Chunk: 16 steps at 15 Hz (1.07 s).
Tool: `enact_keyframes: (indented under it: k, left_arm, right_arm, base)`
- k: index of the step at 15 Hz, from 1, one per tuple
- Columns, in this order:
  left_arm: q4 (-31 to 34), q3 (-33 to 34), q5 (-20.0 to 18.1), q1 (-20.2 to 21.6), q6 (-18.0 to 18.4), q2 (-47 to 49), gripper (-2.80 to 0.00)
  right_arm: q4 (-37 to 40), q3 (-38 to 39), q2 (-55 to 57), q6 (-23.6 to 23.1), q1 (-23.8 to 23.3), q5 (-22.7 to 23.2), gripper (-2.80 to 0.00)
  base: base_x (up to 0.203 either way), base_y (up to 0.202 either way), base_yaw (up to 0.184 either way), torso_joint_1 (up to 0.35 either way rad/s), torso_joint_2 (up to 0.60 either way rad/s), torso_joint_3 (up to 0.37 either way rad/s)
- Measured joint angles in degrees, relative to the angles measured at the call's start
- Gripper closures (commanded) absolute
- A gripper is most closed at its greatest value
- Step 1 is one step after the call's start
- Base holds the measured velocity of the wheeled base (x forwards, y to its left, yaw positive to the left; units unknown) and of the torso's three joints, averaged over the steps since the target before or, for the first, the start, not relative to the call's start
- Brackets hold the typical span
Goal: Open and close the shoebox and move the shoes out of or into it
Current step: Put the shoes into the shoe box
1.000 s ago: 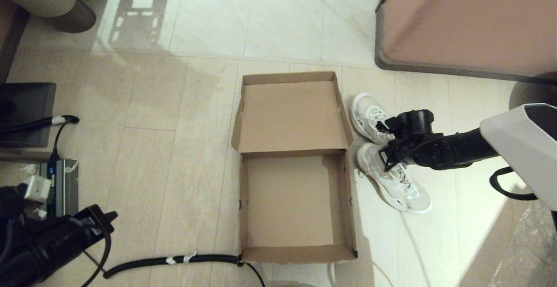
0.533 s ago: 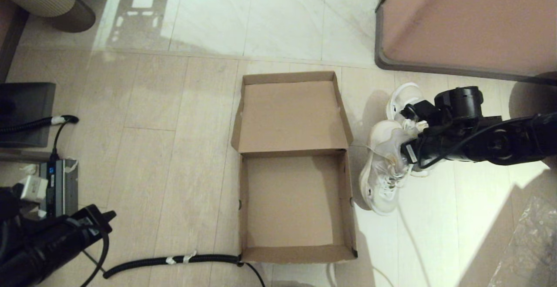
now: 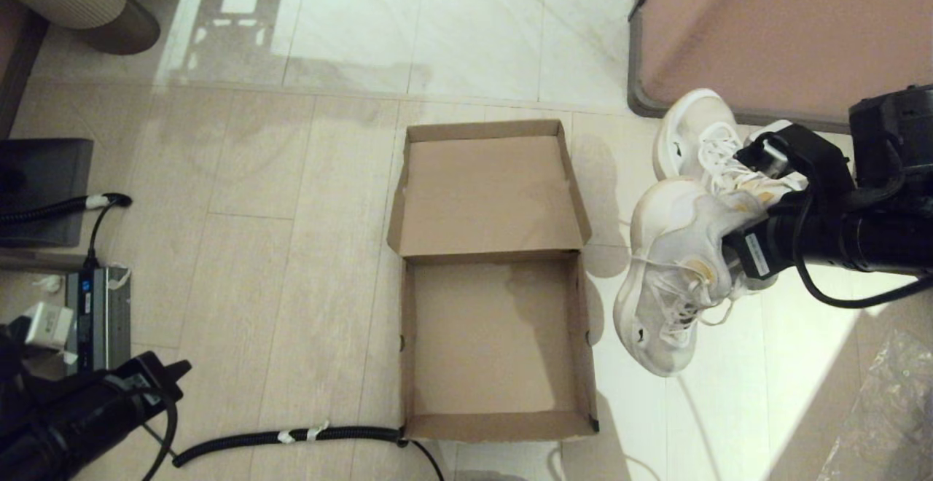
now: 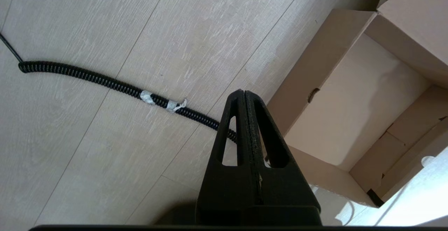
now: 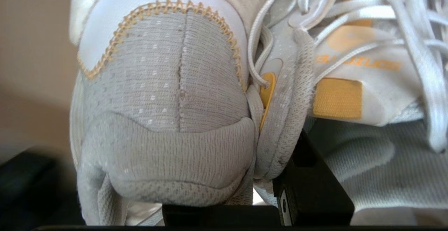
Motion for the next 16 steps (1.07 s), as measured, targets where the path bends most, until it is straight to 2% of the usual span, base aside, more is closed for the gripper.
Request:
enact_keyframes:
  k: [5, 7, 9, 12, 16]
  left_arm:
    - [0.16, 1.57, 0.19, 0.5, -0.03, -2.57, 0.0]
    - [0.11, 1.58, 0.17, 1.17, -0.12, -3.0, 0.0]
    - [0.0, 0.99, 0.19, 1.6, -0.15, -3.05, 0.0]
    - [-0.09, 0.29, 0.17, 1.9, 0.65, -3.24, 0.0]
    - [-0.09, -0.26, 0.25, 2.65, 0.74, -3.73, 0.0]
  right_arm:
    - [3.29, 1.53, -4.85, 0.52, 15.7, -2.8, 0.0]
    - [3.45, 2.49, -4.03, 1.08, 21.9, -4.06, 0.0]
    - [3.09, 2.86, -1.56, 1.35, 26.2, -4.71, 0.0]
    - [0.46, 2.99, 4.22, 1.45, 29.57, -4.82, 0.0]
    - [-3.95, -0.95, 14.33, 0.66, 30.54, -5.04, 0.0]
  base:
    - [0.0, 0.0, 0.0, 0.0, 0.0, 0.0]
    - [0.0, 0.0, 0.0, 0.0, 0.0, 0.0]
    - [0.0, 0.0, 0.0, 0.0, 0.0, 0.0]
    - [0.0, 0.0, 0.0, 0.0, 0.0, 0.0]
    - [0.0, 0.0, 0.0, 0.0, 0.0, 0.0]
